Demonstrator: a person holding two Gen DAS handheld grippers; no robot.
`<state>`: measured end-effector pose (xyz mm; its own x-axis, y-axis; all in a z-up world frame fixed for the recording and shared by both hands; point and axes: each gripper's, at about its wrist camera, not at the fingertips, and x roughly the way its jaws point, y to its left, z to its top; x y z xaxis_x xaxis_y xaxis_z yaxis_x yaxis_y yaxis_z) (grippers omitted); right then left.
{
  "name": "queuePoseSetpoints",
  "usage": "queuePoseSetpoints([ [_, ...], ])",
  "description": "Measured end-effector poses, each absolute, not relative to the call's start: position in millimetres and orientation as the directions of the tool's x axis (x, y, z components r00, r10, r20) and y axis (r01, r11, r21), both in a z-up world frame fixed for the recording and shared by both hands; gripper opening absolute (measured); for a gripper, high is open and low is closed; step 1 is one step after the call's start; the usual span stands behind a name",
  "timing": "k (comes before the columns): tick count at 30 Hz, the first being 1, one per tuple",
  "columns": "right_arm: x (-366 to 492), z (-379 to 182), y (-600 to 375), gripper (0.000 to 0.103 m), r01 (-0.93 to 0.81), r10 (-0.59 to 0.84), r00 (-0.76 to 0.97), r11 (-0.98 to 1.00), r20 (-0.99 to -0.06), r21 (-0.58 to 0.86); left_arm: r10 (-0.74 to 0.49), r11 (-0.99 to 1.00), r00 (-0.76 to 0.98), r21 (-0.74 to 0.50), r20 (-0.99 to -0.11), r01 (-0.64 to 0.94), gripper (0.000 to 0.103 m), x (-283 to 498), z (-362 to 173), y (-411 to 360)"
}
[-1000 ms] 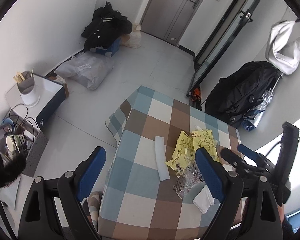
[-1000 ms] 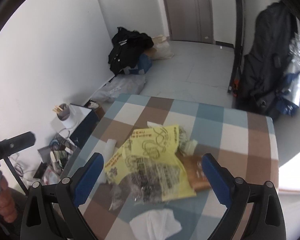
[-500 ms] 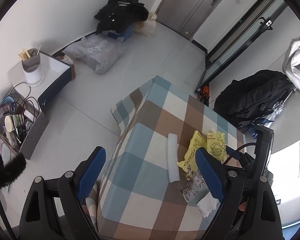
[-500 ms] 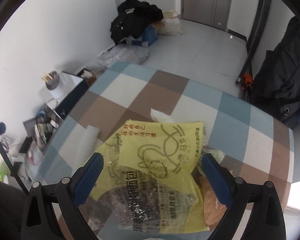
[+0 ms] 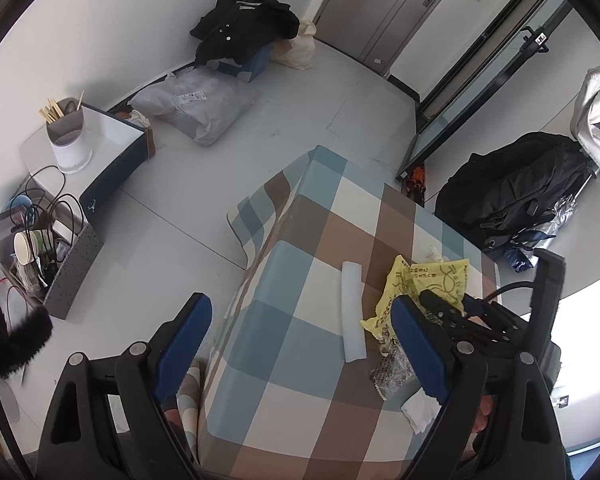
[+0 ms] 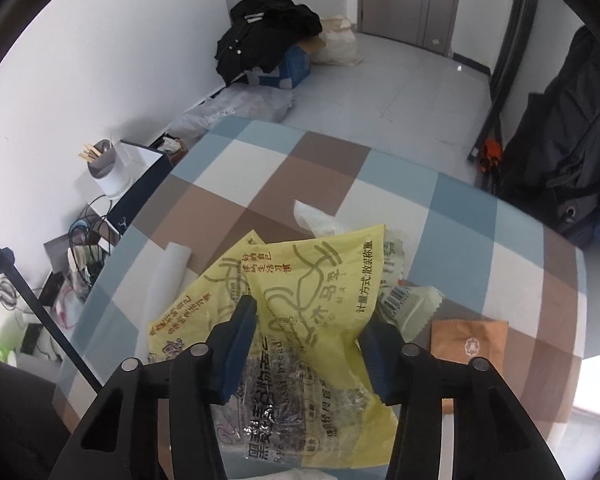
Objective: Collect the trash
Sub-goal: 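Grasp the yellow bread bag with the right gripper and lift it, then grasp the white tissue with the left gripper while the right holds the bag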
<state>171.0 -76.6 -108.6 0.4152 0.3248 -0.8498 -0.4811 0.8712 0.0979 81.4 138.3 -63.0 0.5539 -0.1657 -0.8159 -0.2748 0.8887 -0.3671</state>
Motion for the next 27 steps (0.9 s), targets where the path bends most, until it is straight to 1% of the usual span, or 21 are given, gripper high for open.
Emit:
queuePoseSetpoints([
  [2,167,-103,-78,0.044,-0.491,0.35,0.42,0.863,-0.837,0.114,-0.166,0.886,0.553,-0.37,-0.817,-0.281,0.089,80,-64,139],
  [8,158,-88,-82,0.043,-0.497,0.391,0.447,0.856,-0.804,0.141,-0.175,0.878,0.552,-0.383,-0.815,-0.287,0.089,78,-64,137],
  [15,150,-66,-90,0.043,-0.485,0.442,0.493,0.855,-0.749,0.185,-0.156,0.889,0.562,-0.363,-0.812,-0.279,0.089,72,-62,130],
  [19,139,-52,-100,0.043,-0.486,0.467,0.532,0.851,-0.706,0.197,-0.154,0.894,0.561,-0.356,-0.813,-0.272,0.089,70,-62,126],
  [22,132,-42,-117,0.043,-0.466,0.494,0.553,0.851,-0.671,0.242,-0.153,0.903,0.554,-0.344,-0.818,-0.258,0.089,67,-63,119],
  [27,116,-23,-152,0.043,-0.438,0.519,0.611,0.851,-0.598,0.291,-0.156,0.935,0.56,-0.305,-0.814,-0.182,0.089,64,-59,94],
])
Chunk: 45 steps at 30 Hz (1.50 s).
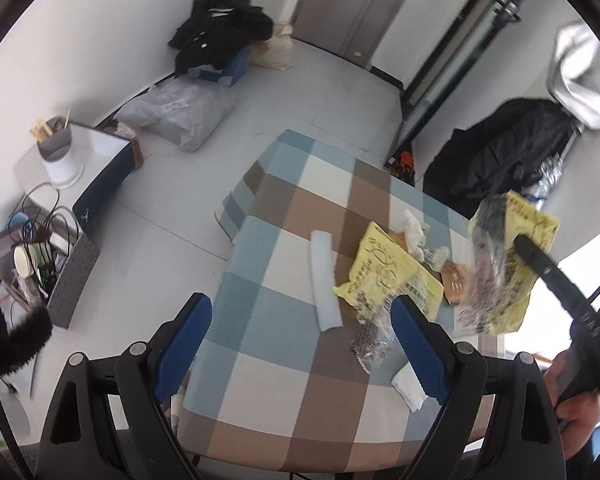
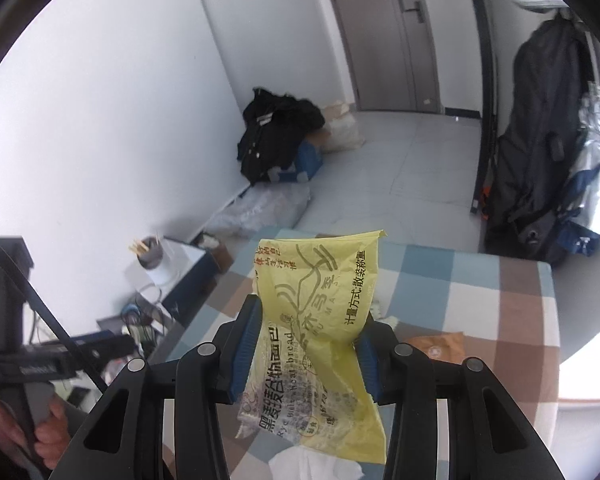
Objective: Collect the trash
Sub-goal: 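Grasp the white tissue with the left gripper while the right holds the bag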
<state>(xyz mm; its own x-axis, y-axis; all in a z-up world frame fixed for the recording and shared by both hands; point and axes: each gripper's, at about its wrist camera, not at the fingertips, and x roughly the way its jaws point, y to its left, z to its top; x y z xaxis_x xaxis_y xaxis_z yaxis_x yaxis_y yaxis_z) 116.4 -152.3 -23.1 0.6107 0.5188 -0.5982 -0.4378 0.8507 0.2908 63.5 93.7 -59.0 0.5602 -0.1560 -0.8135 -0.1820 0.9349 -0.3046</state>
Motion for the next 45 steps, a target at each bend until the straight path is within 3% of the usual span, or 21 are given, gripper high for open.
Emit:
queuePoseSetpoints([
  [11,90,-6,-243,0.043,-0.345,0.462,0.695,0.886,-0.551,0.309,-0.302,0.951,0.49,-0.293,-0.818,0.097,0.089,55,-60,5],
  [17,85,-10,-283,0.043,-0.283,0.419,0.709,0.906,-0.567,0.316,-0.304,0.952,0.375,-0.264,-0.876,0.155,0.089,62,-87,-32],
  [28,86,-14,-331,0.043,-0.23,0.401,0.717,0.908,-0.57,0.35,-0.194,0.973,0.289,-0.146,-0.938,0.18,0.089,73,-126,-66],
  [34,83,-14,-341,0.043,-0.219,0.402,0.719,0.905,-0.567,0.364,-0.133,0.976,0.288,-0.074,-0.948,0.205,0.073,74,-137,-73],
  [37,82,-13,-344,0.044,-0.215,0.406,0.72,0.902,-0.562,0.375,-0.111,0.972,0.31,-0.039,-0.944,0.23,0.06,73,-135,-79],
  [42,81,-13,-340,0.044,-0.216,0.405,0.717,0.903,-0.567,0.371,-0.119,0.96,0.309,-0.03,-0.944,0.278,0.021,70,-133,-90],
  [45,82,-12,-338,0.044,-0.221,0.411,0.714,0.9,-0.567,0.375,-0.122,0.955,0.307,-0.027,-0.944,0.295,0.008,67,-134,-92],
])
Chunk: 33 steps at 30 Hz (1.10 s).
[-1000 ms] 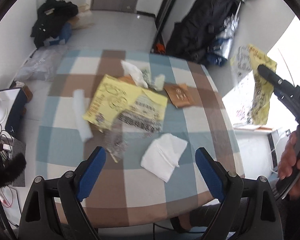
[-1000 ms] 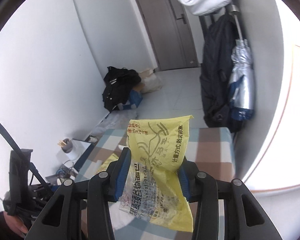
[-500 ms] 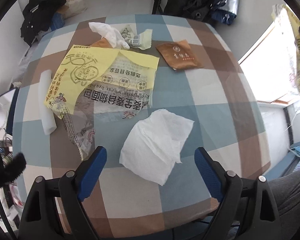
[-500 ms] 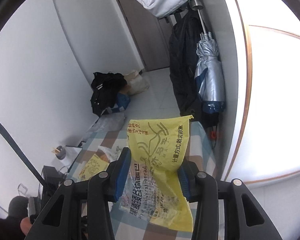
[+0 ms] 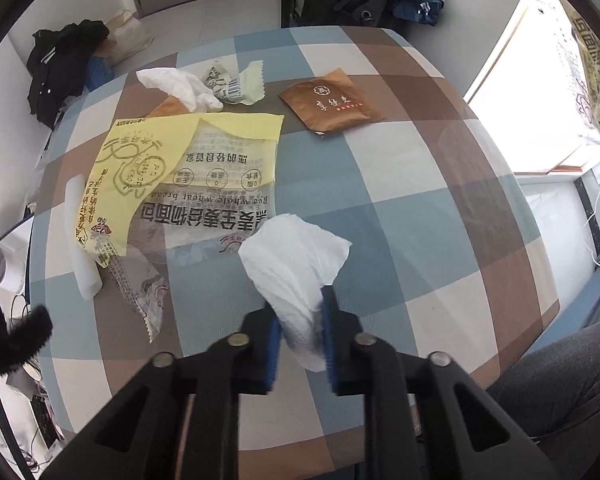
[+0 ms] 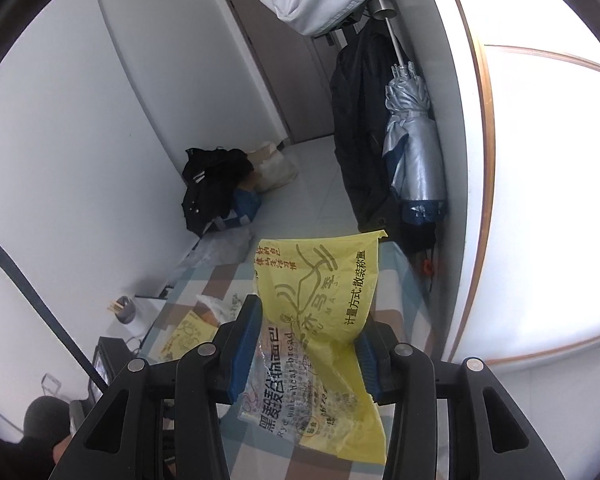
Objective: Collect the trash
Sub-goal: 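Grasp the white tissue with the left gripper while the right holds the bag, then carry the yellow bag and white tissue to the bin with both grippers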
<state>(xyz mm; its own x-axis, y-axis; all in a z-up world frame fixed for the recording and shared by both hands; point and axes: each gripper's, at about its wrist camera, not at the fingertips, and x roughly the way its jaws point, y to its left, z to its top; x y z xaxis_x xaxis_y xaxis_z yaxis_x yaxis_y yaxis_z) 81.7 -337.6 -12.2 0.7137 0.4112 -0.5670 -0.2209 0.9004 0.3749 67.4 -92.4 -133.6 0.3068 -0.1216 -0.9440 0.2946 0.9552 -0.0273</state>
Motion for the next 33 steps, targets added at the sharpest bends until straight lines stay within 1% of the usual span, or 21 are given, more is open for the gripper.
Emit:
queuePoseSetpoints([
  [3,81,-12,-334,0.044,-0.224,0.413,0.711,0.9,-0.569,0.374,-0.137,0.953,0.301,-0.043,-0.944,0.301,0.005,68,-132,-91],
  [13,75,-17,-328,0.044,-0.211,0.403,0.698,0.906,-0.592,0.368,-0.195,0.954,0.339,-0.097,-0.92,0.285,0.005,63,-106,-69],
  [16,70,-17,-330,0.044,-0.197,0.4,0.701,0.904,-0.59,0.379,-0.209,0.958,0.376,-0.112,-0.903,0.264,0.005,62,-89,-59],
  [22,58,-17,-326,0.044,-0.189,0.407,0.706,0.897,-0.58,0.399,-0.209,0.967,0.434,-0.121,-0.876,0.223,0.005,60,-57,-47],
  [27,48,-12,-320,0.044,-0.203,0.408,0.717,0.898,-0.565,0.391,-0.237,0.97,0.462,-0.179,-0.854,0.166,0.005,63,-42,-42],
  [33,31,0,-328,0.044,-0.197,0.408,0.74,0.891,-0.535,0.408,-0.269,0.963,0.515,-0.219,-0.814,0.157,0.005,53,-21,-46],
])
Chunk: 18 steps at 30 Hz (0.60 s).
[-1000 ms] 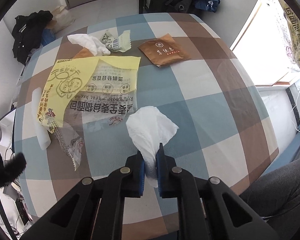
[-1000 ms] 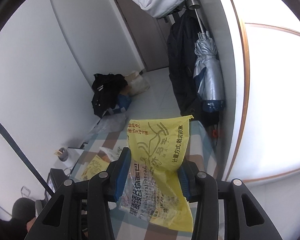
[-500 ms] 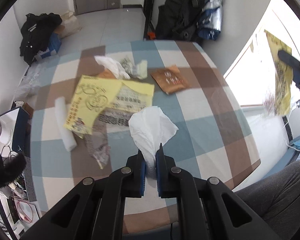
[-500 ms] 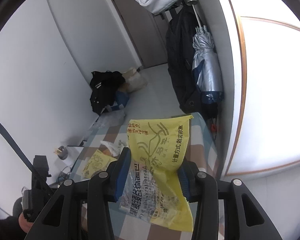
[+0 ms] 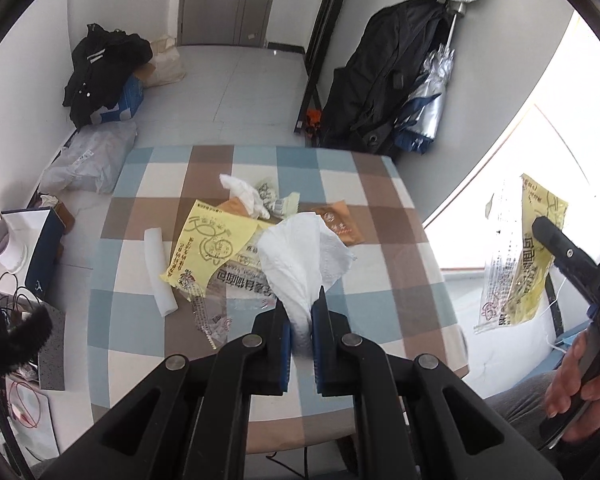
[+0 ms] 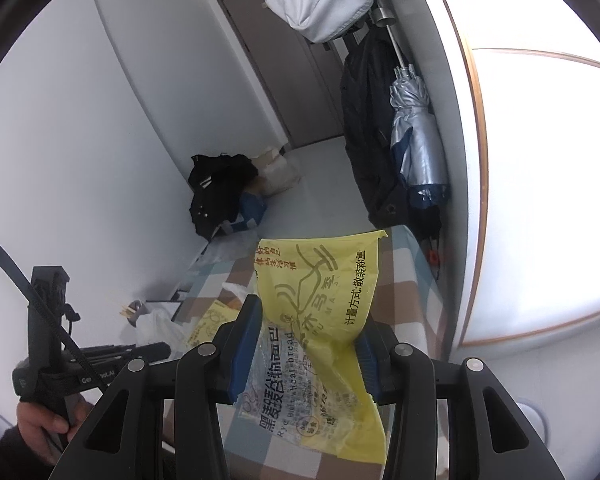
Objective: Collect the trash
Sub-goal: 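Carry the yellow bag and white tissue to the bin with both grippers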
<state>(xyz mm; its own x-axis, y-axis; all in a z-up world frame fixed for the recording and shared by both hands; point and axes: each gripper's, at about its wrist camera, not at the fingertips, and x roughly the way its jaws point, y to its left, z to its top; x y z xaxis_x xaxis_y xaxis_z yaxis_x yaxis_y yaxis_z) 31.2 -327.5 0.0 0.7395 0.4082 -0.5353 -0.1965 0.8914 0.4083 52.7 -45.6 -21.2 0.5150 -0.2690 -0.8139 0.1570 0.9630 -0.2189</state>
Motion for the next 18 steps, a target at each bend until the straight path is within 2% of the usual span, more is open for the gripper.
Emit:
queuePoseSetpoints([
  [9,2,31,-355,0.044,-0.175,0.366,0.791,0.903,-0.489,0.393,-0.324,0.943,0.576,-0.21,-0.751,0.258,0.005,44,17,-86],
  [18,-36,59,-418,0.044,-0.086,0.276,0.853,0.911,-0.443,0.403,-0.423,0.896,0.55,-0.243,-0.721,0.371,0.005,44,33,-147],
])
